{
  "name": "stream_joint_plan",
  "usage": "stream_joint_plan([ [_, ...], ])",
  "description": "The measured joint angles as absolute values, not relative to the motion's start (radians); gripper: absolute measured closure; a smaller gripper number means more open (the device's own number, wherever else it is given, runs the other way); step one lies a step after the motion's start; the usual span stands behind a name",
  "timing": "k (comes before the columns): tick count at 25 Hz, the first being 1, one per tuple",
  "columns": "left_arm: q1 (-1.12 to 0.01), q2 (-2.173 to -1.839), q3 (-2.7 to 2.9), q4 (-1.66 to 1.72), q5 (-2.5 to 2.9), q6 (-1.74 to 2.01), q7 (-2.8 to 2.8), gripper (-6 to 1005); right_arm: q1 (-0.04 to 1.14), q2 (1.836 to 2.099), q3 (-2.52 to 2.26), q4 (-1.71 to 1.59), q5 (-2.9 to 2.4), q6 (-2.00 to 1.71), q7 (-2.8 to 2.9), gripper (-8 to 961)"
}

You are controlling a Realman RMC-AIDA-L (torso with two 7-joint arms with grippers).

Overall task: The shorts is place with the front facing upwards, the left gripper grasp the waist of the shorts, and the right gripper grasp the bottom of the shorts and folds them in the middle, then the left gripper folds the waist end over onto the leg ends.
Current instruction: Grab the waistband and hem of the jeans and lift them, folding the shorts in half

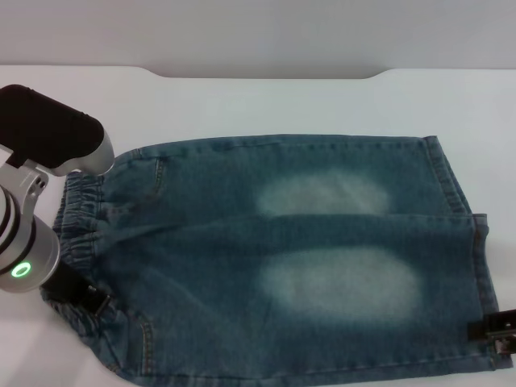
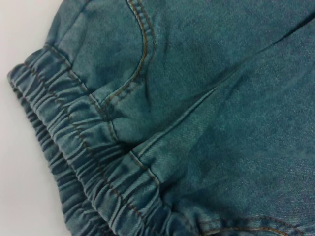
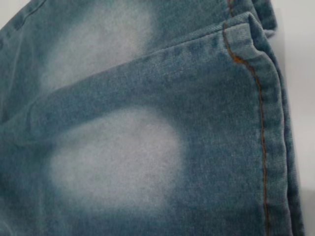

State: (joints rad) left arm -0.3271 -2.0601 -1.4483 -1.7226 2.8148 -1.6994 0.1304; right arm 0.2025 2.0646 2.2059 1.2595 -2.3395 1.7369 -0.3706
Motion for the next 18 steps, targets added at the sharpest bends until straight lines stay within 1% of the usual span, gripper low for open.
stream_joint_plan([
  [18, -0.33, -2.06, -1.446, -1.723, 2.804, -1.702, 0.13, 965, 0.191, 2.053, 2.22, 1.27, -2.339, 1.752, -0.363, 341],
])
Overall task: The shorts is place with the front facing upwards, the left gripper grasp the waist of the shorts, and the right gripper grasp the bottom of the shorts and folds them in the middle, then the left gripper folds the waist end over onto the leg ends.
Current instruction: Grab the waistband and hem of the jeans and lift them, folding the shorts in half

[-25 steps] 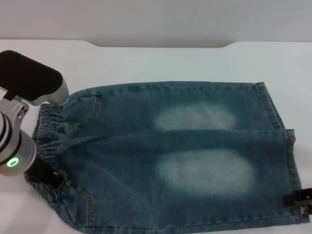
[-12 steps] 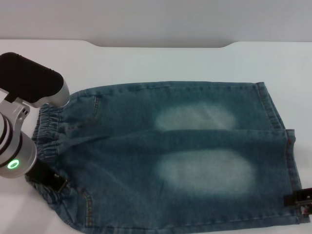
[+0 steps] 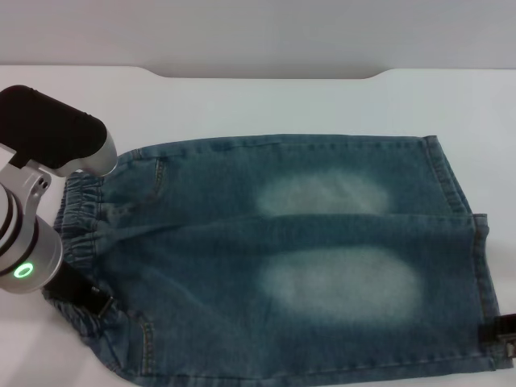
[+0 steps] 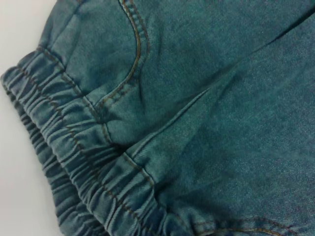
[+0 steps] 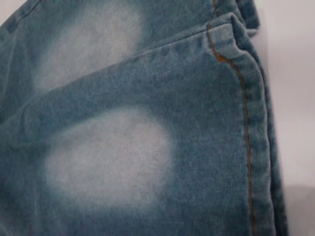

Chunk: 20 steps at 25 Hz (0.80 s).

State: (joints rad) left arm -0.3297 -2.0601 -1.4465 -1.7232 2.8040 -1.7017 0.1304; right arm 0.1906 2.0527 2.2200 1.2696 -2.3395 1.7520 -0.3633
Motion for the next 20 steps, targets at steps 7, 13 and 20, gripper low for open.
stream_joint_plan([
  [7, -0.329, -2.06, -1.447, -1.723, 2.804, -1.7, 0.13, 966, 0.194, 2.048, 2.229, 1.274, -2.339, 1.762, -0.36, 341],
  [13, -0.33, -2.06, -1.447, -1.722, 2.804, -1.701, 0.13, 966, 0.197, 2.043, 2.228, 1.276, -2.347, 1.766, -0.354, 342],
  [20, -0.334, -2.06, -1.449, -1.71, 2.804, -1.699, 0.13, 966, 0.198, 2.042, 2.229, 1.288, -2.364, 1.769, -0.352, 342],
])
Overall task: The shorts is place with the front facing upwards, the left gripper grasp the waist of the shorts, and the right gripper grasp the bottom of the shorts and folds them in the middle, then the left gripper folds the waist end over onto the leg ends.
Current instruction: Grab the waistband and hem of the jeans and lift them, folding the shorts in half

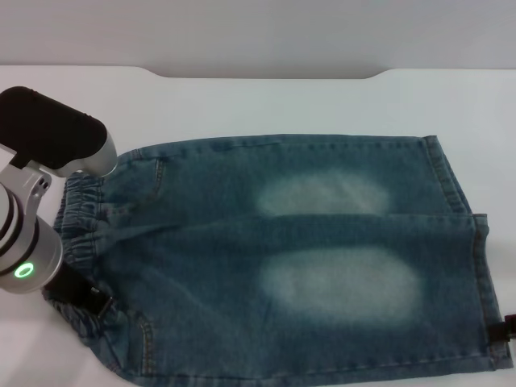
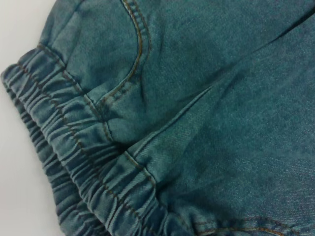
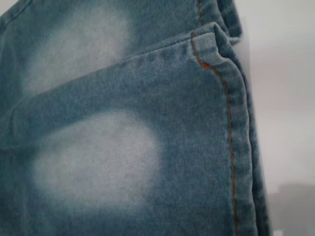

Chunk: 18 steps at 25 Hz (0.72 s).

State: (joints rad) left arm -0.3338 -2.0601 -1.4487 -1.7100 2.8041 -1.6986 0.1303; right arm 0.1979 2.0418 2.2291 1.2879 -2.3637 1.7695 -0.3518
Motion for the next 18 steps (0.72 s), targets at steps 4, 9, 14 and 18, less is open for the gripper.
stream_joint_plan([
  [4, -0.335, -2.06, -1.447, -1.708, 2.804, -1.696, 0.131, 966, 0.198, 2.043, 2.229, 1.286, -2.364, 1.768, -0.352, 342],
  [9, -0.335, -2.06, -1.447, -1.707, 2.804, -1.694, 0.131, 966, 0.199, 2.046, 2.228, 1.276, -2.366, 1.762, -0.353, 342],
  [14, -0.334, -2.06, -1.446, -1.702, 2.804, -1.691, 0.132, 966, 0.202, 2.049, 2.223, 1.27, -2.378, 1.755, -0.36, 343],
  [18, -0.334, -2.06, -1.446, -1.697, 2.803, -1.688, 0.132, 966, 0.208, 2.049, 2.223, 1.246, -2.378, 1.751, -0.364, 343],
])
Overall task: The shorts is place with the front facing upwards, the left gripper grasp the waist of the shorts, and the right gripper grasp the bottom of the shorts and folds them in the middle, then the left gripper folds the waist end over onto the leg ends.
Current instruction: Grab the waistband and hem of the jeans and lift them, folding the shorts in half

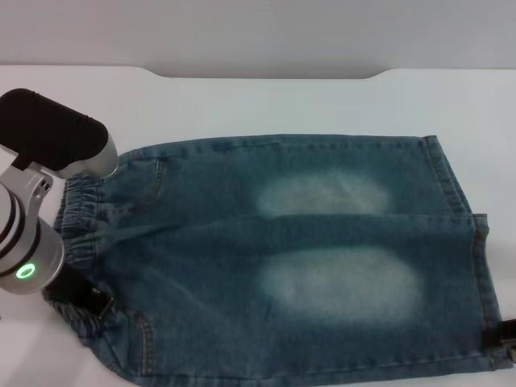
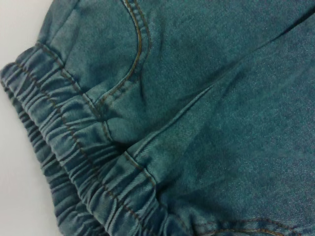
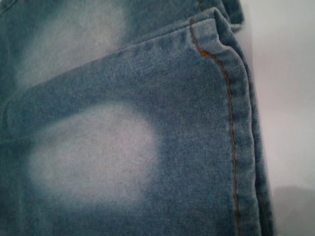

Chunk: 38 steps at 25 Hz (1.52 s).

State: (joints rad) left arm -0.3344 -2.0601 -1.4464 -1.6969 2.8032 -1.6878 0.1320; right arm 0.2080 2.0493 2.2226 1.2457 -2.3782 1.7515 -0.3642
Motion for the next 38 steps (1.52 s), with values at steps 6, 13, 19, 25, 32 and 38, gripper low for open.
stream_joint_plan([
  [6, -0.334, -2.06, -1.445, -1.696, 2.803, -1.687, 0.133, 966, 0.213, 2.049, 2.221, 1.238, -2.378, 1.749, -0.365, 343],
  [13, -0.334, -2.06, -1.445, -1.696, 2.802, -1.684, 0.133, 966, 0.223, 2.049, 2.221, 1.208, -2.379, 1.741, -0.377, 343],
  [19, -0.334, -2.06, -1.445, -1.697, 2.8, -1.684, 0.134, 966, 0.225, 2.049, 2.22, 1.206, -2.379, 1.742, -0.379, 344],
  [25, -0.335, -2.06, -1.445, -1.695, 2.799, -1.683, 0.134, 965, 0.228, 2.05, 2.219, 1.21, -2.376, 1.755, -0.415, 371],
  [32, -0.331, -2.06, -1.445, -1.693, 2.799, -1.677, 0.135, 965, 0.236, 2.051, 2.216, 1.199, -2.382, 1.75, -0.454, 567],
  [38, -0.33, -2.06, -1.445, -1.683, 2.798, -1.669, 0.136, 965, 0.244, 2.054, 2.193, 1.203, -2.384, 1.754, -0.471, 743],
])
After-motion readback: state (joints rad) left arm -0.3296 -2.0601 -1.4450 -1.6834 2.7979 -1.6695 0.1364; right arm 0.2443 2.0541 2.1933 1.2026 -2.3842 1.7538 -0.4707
